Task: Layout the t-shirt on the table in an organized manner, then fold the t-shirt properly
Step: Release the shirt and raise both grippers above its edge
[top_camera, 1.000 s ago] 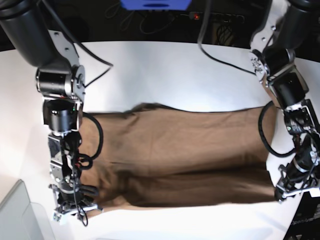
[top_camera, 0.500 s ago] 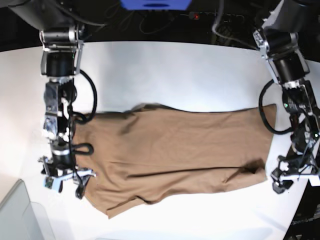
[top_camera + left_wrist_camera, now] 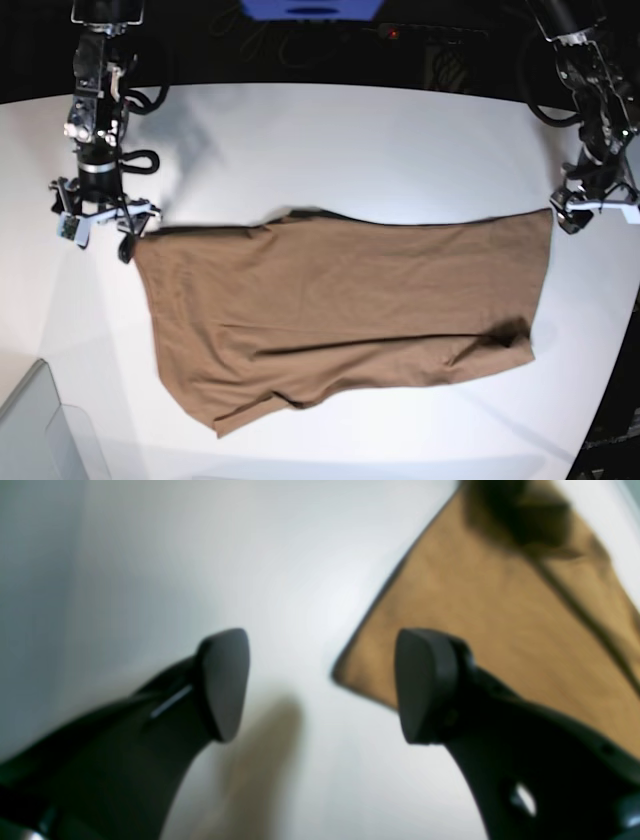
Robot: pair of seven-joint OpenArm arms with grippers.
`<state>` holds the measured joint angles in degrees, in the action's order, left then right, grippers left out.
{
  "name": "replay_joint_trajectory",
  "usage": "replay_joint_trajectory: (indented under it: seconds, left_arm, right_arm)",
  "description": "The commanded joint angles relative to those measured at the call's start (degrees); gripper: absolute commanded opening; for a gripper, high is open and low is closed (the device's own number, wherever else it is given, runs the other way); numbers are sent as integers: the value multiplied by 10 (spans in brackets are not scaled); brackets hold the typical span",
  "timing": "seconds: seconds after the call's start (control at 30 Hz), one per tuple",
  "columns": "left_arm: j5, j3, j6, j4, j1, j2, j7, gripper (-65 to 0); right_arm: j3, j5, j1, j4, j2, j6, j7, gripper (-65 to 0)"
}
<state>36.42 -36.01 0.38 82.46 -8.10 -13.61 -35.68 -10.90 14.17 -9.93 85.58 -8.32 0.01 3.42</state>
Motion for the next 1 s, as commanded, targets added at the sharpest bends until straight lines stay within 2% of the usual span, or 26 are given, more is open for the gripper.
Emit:
replay_joint_trajectory:
  seconds: [0.0,0.07,0.3,0.5,0.57,0.73,0.77,0.87,0.97]
  left_arm:
    - [8,-1,-7,2,8,-8,8,-207]
    - [8,0,-7,-17,13,-7,8,-207]
    - [8,77,-7,-74,44,-9,11,-207]
    - [8,131,-7,-81,37,-12,68,-223]
    - [8,142,-7,-79,30,-20,72,-279]
    - [9,141,-7,-81,30,-24,72,-613]
    - [9,142,-7,-81,30,-24,72,-650]
    - [9,142,-7,-81,32,-24,72,-631]
    - [9,142,-7,-81,35,-24,72,-650]
  right_arm:
    - [-4,1,1,11,-3,3,-16,-175]
    - [-8,1,-8,10,-1,3,-16,-175]
    - [-8,-1,-29,10,-1,3,-16,-177]
    - [-8,-1,-36,10,-1,3,-16,-177]
    - [-8,-1,-40,10,-3,3,-17,-177]
    - [-9,-1,-36,4,-4,3,-17,-177]
    - [-7,-1,-31,2,-5,3,-17,-177]
    - [-4,-1,-10,-13,-3,14,-17,-174]
    - [7,-2,20,-55,-3,75,-17,-176]
